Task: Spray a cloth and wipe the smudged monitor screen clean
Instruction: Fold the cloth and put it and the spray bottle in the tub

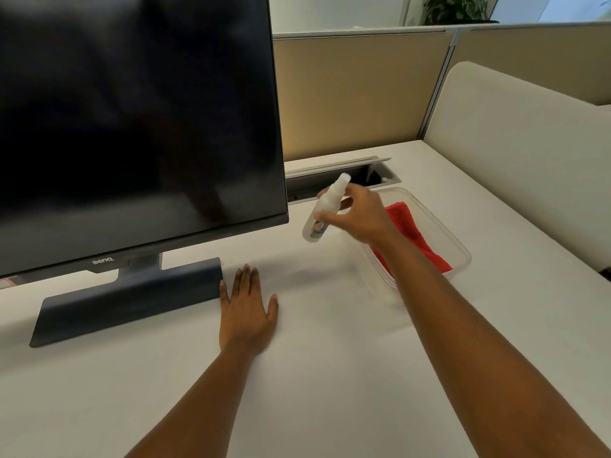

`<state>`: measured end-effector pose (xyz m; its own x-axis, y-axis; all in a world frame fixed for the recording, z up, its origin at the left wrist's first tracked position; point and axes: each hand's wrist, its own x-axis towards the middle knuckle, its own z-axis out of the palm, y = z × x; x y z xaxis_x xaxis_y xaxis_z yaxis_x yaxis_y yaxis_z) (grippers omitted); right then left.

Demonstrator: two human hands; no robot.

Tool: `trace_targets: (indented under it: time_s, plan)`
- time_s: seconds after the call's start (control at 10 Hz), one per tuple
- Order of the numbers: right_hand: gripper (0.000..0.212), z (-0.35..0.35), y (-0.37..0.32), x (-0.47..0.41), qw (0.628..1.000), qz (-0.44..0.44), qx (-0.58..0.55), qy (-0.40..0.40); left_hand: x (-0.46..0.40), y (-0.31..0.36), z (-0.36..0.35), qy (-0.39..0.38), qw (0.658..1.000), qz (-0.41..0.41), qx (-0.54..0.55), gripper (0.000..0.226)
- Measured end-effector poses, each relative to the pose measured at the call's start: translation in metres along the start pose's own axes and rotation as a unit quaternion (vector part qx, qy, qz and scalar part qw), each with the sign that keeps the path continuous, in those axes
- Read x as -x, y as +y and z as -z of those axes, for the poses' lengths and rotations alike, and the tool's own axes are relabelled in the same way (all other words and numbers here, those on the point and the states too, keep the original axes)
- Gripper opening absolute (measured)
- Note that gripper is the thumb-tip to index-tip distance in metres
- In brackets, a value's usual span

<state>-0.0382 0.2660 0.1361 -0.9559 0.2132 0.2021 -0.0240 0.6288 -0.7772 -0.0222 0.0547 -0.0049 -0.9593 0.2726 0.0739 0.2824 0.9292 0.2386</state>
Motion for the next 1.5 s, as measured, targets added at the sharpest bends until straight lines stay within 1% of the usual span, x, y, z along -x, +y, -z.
trace_targets:
  time_s: [0.1, 0.2, 0.3, 0.4, 0.5, 0.6, 0.7, 0.9, 1.0, 1.1, 1.2, 1.3, 1.5]
  plan:
    - [0.042, 0.02, 0.002, -0.007, 0.999, -0.002, 0.005, 0.034, 0.001, 0.0, 0.0, -0.001, 1.0, -0.001, -0.002, 0.064]
    - [0.045, 0.044, 0.015, -0.016, 0.993, -0.027, 0.04, 0.107, 0.001, 0.0, 0.0, -0.002, 1.0, 0.0, -0.006, 0.064]
    - [0.048, 0.051, 0.025, -0.021, 0.987, -0.056, 0.048, 0.14, 0.001, 0.0, 0.0, -0.003, 1.0, 0.0, -0.011, 0.064]
    - [0.051, 0.051, 0.038, -0.027, 0.983, -0.096, 0.06, 0.144, 0.0, 0.0, 0.0, -0.005, 1.0, 0.001, -0.015, 0.064]
    - [0.056, 0.045, 0.046, -0.028, 0.984, -0.11, 0.053, 0.129, 0.0, 0.0, 0.001, -0.006, 1.0, 0.001, -0.015, 0.064]
    - [0.062, 0.03, 0.053, -0.028, 0.987, -0.118, 0.049, 0.097, 0.0, 0.0, 0.001, -0.006, 1.0, 0.001, -0.01, 0.064]
    - [0.062, 0.02, 0.056, -0.029, 0.987, -0.121, 0.063, 0.082, 0.0, 0.0, 0.001, -0.007, 1.0, 0.002, -0.007, 0.065]
    - [0.05, 0.003, 0.064, -0.027, 0.985, -0.12, 0.092, 0.082, 0.0, 0.0, 0.001, -0.01, 1.0, 0.004, -0.006, 0.065]
    - [0.047, 0.0, 0.068, -0.025, 0.984, -0.125, 0.089, 0.087, 0.0, -0.001, 0.0, -0.011, 1.0, 0.005, -0.009, 0.065]
    - [0.047, 0.0, 0.069, -0.025, 0.985, -0.125, 0.094, 0.075, 0.0, 0.0, 0.0, -0.011, 1.0, 0.004, -0.008, 0.066]
    - [0.046, 0.002, 0.069, -0.027, 0.985, -0.13, 0.106, 0.04, 0.0, 0.0, 0.0, -0.012, 1.0, 0.004, 0.0, 0.066]
    - [0.048, 0.003, 0.069, -0.027, 0.985, -0.137, 0.103, 0.027, 0.0, 0.0, 0.0, -0.013, 1.0, 0.005, 0.003, 0.066]
    - [0.048, 0.001, 0.067, -0.027, 0.983, -0.145, 0.111, 0.035, 0.0, -0.001, 0.0, -0.013, 1.0, 0.004, 0.003, 0.066]
